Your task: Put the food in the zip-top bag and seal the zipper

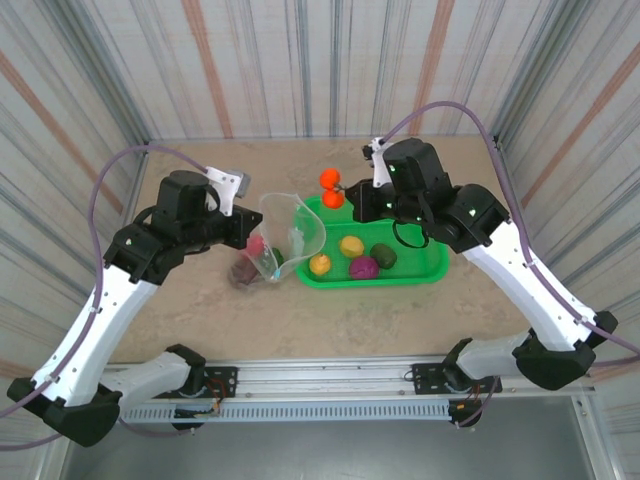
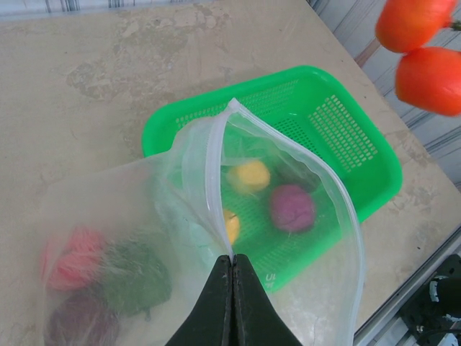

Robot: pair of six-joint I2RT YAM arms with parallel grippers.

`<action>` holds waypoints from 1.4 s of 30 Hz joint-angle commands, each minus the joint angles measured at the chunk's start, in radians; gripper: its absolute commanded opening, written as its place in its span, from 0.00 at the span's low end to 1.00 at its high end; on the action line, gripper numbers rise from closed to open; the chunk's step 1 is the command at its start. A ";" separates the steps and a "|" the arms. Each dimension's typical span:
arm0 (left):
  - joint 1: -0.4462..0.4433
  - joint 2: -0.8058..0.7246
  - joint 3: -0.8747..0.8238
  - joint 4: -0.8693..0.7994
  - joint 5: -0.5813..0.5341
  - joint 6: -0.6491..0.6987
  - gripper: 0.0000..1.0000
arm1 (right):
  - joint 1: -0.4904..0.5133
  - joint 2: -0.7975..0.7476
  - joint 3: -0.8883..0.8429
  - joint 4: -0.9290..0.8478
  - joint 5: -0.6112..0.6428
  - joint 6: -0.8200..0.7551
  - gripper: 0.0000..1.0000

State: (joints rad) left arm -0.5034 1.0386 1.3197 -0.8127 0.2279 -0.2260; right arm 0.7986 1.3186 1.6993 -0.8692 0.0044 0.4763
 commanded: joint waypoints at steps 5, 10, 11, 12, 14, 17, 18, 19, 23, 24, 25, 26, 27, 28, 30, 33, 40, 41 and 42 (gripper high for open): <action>0.014 -0.014 0.015 -0.004 0.046 -0.031 0.00 | 0.113 0.132 0.061 -0.010 -0.073 -0.054 0.00; 0.017 -0.019 0.021 -0.003 0.051 -0.035 0.00 | 0.138 0.224 0.043 0.007 -0.069 -0.040 0.00; 0.017 -0.018 0.022 -0.002 0.052 -0.035 0.00 | 0.139 0.244 0.039 0.011 -0.065 -0.033 0.00; 0.017 -0.017 0.021 -0.001 0.054 -0.033 0.00 | 0.139 0.264 0.042 0.009 -0.071 -0.028 0.00; 0.019 -0.016 0.020 -0.003 0.057 -0.030 0.00 | 0.139 0.317 0.069 0.002 -0.067 -0.003 0.00; 0.021 -0.015 0.013 0.000 0.057 -0.029 0.00 | 0.140 0.402 0.141 -0.020 -0.080 0.031 0.00; 0.020 -0.016 0.011 0.001 0.057 -0.029 0.00 | 0.140 0.429 0.162 -0.026 -0.083 0.045 0.00; 0.021 -0.017 0.008 0.001 0.057 -0.030 0.00 | 0.140 0.463 0.169 -0.028 -0.084 0.061 0.00; 0.025 -0.020 0.003 0.008 0.060 -0.032 0.00 | 0.142 0.560 0.226 -0.018 -0.093 0.128 0.00; 0.026 -0.020 0.004 0.008 0.062 -0.032 0.00 | 0.142 0.577 0.234 -0.022 -0.088 0.140 0.00; 0.026 -0.021 0.002 0.008 0.062 -0.032 0.00 | 0.141 0.594 0.241 -0.023 -0.085 0.153 0.00; 0.026 -0.022 0.002 0.008 0.063 -0.031 0.00 | 0.141 0.603 0.242 -0.016 -0.085 0.160 0.00; 0.028 -0.022 0.002 0.008 0.064 -0.032 0.00 | 0.142 0.610 0.241 -0.009 -0.088 0.170 0.00; 0.029 -0.022 0.002 0.007 0.066 -0.032 0.00 | 0.141 0.616 0.240 -0.001 -0.091 0.176 0.00; 0.031 -0.021 0.003 0.006 0.066 -0.030 0.00 | 0.142 0.621 0.239 0.009 -0.094 0.182 0.01; 0.033 -0.020 0.007 0.006 0.069 -0.028 0.00 | 0.141 0.613 0.232 0.019 -0.093 0.183 0.37; 0.034 -0.019 0.006 0.006 0.071 -0.023 0.00 | 0.136 0.545 0.191 0.041 -0.088 0.182 0.42; 0.035 -0.018 0.005 0.006 0.068 -0.022 0.00 | 0.133 0.533 0.189 0.042 -0.092 0.182 0.40; 0.037 -0.019 0.003 0.004 0.069 -0.022 0.00 | 0.130 0.514 0.187 0.042 -0.098 0.180 0.38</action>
State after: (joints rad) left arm -0.4767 1.0370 1.3197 -0.8124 0.2790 -0.2451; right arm 0.9306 1.9144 1.8996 -0.8303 -0.0841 0.6476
